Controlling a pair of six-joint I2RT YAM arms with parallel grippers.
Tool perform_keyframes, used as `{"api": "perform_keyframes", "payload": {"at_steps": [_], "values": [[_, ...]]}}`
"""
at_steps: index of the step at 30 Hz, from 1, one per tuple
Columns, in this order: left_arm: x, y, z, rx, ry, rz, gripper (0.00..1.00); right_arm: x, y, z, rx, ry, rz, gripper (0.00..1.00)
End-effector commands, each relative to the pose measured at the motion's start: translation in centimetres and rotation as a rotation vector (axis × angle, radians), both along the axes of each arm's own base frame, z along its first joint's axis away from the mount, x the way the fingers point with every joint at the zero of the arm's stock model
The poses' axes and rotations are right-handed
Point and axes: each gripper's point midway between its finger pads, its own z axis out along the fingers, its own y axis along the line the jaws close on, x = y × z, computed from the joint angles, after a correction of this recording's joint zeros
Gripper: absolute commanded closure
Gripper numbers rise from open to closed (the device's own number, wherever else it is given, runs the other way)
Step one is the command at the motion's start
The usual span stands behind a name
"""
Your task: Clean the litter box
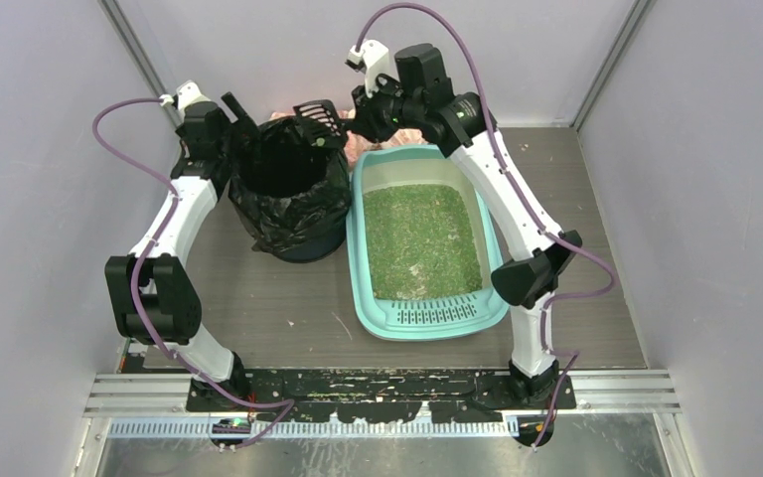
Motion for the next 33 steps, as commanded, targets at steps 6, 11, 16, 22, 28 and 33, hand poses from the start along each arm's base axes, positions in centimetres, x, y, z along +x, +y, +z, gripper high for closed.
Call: {"api": "perform_keyframes", "payload": {"at_steps": [6, 11, 16, 22, 28, 33], "values": [[-0.1, -0.1, 3.7, -0.004, -0.091, -0.001, 0.09, -3.1, -0.4, 6.3, -0.069, -0.299, -0.003, 0.99], [0.0, -0.2, 3.6, -0.009, -0.092, -0.003, 0.09, -4.6, 1.6, 4.6, -0.140, -0.315, 0.056, 0.99], [0.1, -0.2, 3.4, -0.010, -0.091, -0.002, 0.09, -4.9, 1.6, 3.1, -0.226, -0.337, 0.064, 0.99], [0.2, -0.3, 2.9, -0.024, -0.084, -0.002, 0.09, -5.1, 0.3, 6.9, -0.092, -0.342, 0.015, 0.99], [-0.2, -0.2, 2.2, -0.022, -0.072, 0.002, 0.09, -5.9, -2.2, 15.1, 0.262, -0.344, 0.002, 0.99], [-0.8, 0.1, 2.1, -0.005, -0.068, 0.013, 0.09, -3.2, -8.6, 17.4, 0.372, -0.356, -0.173, 0.99]]}}
